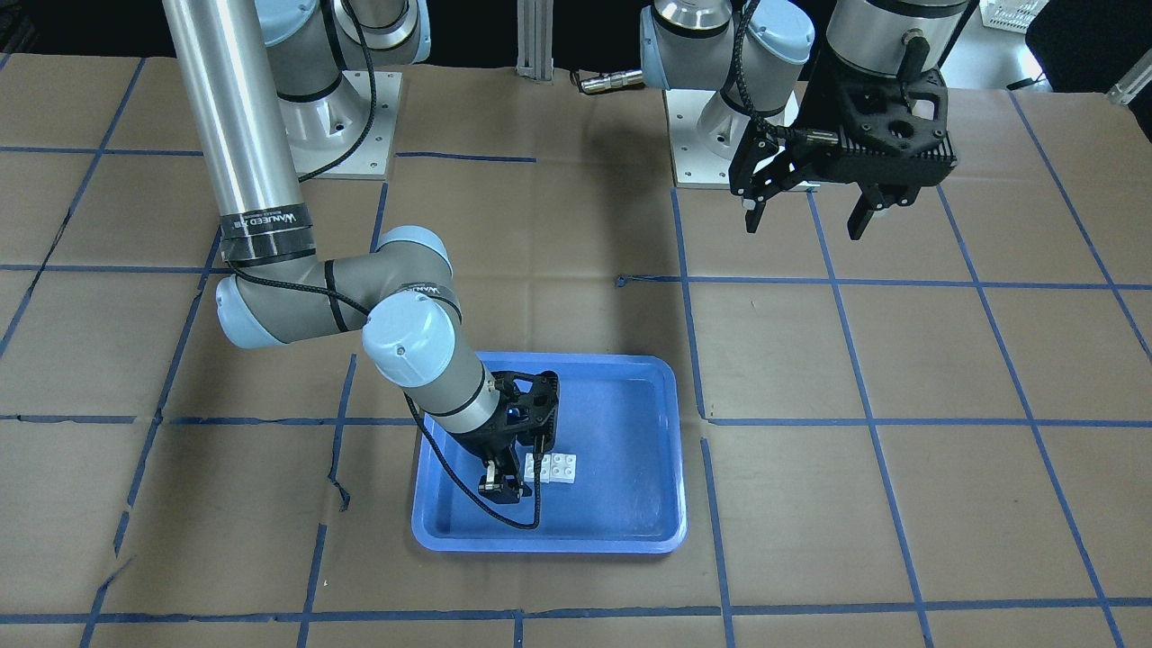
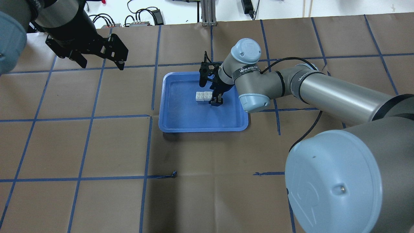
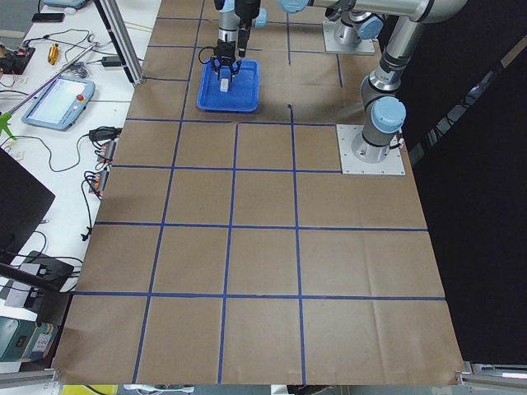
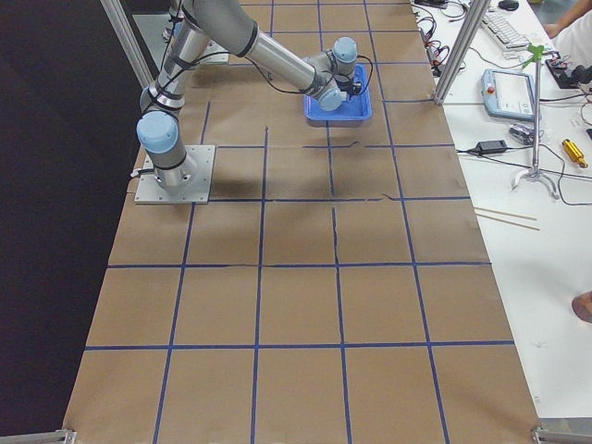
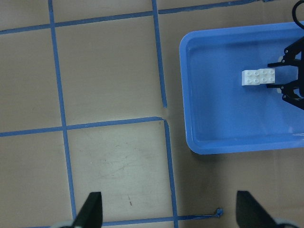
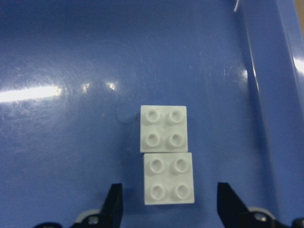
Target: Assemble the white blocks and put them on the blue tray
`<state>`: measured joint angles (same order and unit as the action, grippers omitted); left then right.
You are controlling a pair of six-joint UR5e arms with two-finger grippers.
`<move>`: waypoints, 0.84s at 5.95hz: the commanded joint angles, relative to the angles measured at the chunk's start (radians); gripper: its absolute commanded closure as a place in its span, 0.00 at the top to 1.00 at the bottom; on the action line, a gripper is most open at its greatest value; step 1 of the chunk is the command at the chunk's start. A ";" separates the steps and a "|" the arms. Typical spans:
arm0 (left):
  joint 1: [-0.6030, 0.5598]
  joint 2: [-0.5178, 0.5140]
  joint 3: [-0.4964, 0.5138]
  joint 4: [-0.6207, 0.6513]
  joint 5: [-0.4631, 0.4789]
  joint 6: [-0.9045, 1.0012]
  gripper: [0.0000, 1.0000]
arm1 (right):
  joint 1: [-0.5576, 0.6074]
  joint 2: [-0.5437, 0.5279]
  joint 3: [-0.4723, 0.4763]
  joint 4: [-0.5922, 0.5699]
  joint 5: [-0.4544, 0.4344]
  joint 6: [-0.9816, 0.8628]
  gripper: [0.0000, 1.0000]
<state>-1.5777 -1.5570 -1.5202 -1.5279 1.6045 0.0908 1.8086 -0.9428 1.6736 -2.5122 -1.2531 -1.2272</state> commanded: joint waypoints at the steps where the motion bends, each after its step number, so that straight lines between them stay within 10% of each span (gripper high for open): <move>1: -0.001 0.000 0.000 0.000 0.000 0.000 0.99 | 0.000 0.001 0.000 0.003 0.001 0.002 1.00; 5: 0.001 0.000 0.000 0.000 0.000 0.001 0.99 | -0.021 -0.069 -0.011 0.132 -0.017 0.002 1.00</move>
<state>-1.5770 -1.5570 -1.5202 -1.5279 1.6045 0.0909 1.7980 -0.9736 1.6649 -2.4500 -1.2674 -1.2257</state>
